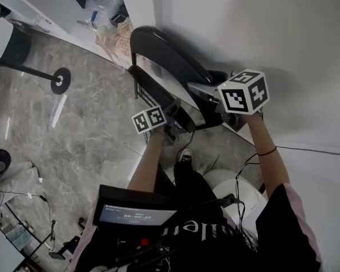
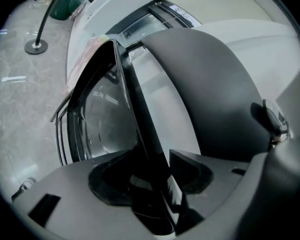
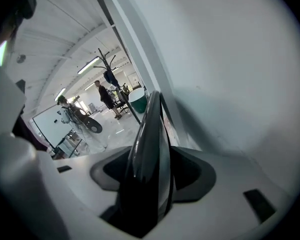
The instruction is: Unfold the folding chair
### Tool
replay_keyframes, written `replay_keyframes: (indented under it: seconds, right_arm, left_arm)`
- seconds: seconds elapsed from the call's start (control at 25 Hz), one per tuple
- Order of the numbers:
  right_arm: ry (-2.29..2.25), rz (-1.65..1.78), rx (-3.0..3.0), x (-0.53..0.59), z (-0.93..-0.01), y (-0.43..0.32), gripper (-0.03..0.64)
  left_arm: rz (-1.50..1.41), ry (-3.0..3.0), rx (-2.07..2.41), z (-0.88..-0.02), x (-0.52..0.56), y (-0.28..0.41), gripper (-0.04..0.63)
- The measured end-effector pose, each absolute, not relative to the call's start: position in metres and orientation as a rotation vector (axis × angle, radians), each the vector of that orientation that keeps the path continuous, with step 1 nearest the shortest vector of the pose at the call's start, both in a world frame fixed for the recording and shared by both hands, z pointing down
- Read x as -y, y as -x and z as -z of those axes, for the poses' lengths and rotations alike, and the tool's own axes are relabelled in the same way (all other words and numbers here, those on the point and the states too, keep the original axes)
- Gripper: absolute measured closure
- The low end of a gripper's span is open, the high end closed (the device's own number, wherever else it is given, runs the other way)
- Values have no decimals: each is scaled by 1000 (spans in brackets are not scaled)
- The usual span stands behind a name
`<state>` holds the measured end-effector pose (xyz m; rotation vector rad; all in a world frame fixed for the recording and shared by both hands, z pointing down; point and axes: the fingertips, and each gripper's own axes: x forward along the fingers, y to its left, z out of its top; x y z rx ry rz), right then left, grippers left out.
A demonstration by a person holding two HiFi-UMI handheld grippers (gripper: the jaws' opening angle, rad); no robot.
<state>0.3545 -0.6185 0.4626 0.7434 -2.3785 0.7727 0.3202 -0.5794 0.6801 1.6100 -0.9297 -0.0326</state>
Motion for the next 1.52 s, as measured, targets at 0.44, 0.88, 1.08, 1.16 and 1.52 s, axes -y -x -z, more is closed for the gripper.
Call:
replay_keyframes:
  seconds: [0.44, 0.88, 1.08, 1.16, 1.52]
  right_arm:
    - [-715, -664, 2336, 618, -465, -347, 532]
    - [-730, -636, 2317, 573, -457, -296, 534]
    - [-761, -593, 2296, 533, -450, -243, 535]
    - [-770, -579, 2294, 520, -448, -220, 534]
    - [-857, -618, 2264, 449, -442, -101, 532]
  left_arm:
    - [154, -1538, 1019, -679, 581, -316, 406]
    - [353, -1457, 900, -663, 539, -261, 518]
    - [366, -1445, 863, -660, 503, -212, 518]
    - [357, -1454, 852, -660, 490, -191, 517]
    - [269, -1523, 792, -656, 415, -69, 509]
